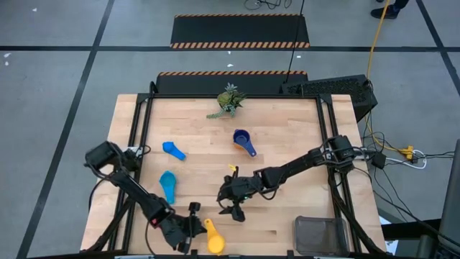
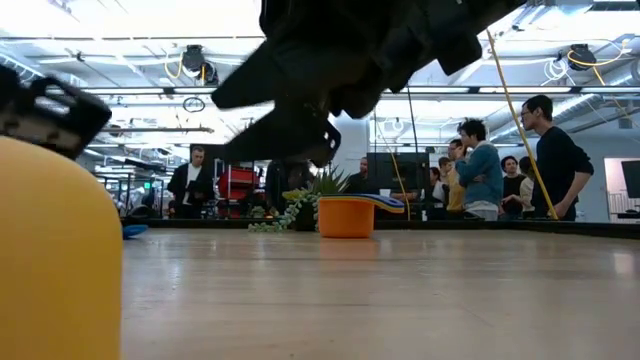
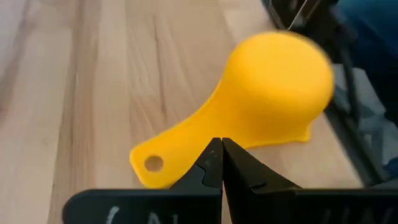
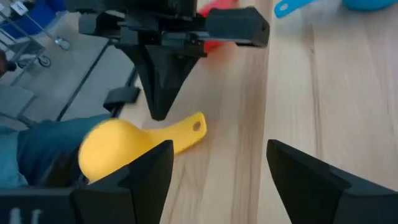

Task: Nest measuring cups in basket
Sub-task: Stack the yellow measuring cups on top of the violet measuring cups

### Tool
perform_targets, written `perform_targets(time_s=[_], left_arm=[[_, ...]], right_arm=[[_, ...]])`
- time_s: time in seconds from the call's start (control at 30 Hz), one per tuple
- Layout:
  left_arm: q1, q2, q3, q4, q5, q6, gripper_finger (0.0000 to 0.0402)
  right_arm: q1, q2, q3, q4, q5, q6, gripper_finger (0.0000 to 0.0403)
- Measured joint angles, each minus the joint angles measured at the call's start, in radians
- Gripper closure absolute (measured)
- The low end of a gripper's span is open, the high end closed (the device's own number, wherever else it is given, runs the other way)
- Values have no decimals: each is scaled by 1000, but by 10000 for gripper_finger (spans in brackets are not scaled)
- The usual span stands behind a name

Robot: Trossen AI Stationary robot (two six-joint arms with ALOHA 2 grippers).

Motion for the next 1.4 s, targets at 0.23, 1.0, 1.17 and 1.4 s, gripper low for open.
perform_targets(time_s=[0.23,1.0,1.17,1.4], left_arm=[[53,31,2,-45,1,-10,401],[130,26,-1,-30,-83,390,401],[110,1,-1,-28,-125,404,401],[108,-31,-1,-27,-147,408,401]], right_arm=[[3,0,0,-19,1,47,153],[-54,146,-2,88,-127,193,138],[-62,166,0,103,-169,209,138],[-58,167,1,97,-164,211,153]])
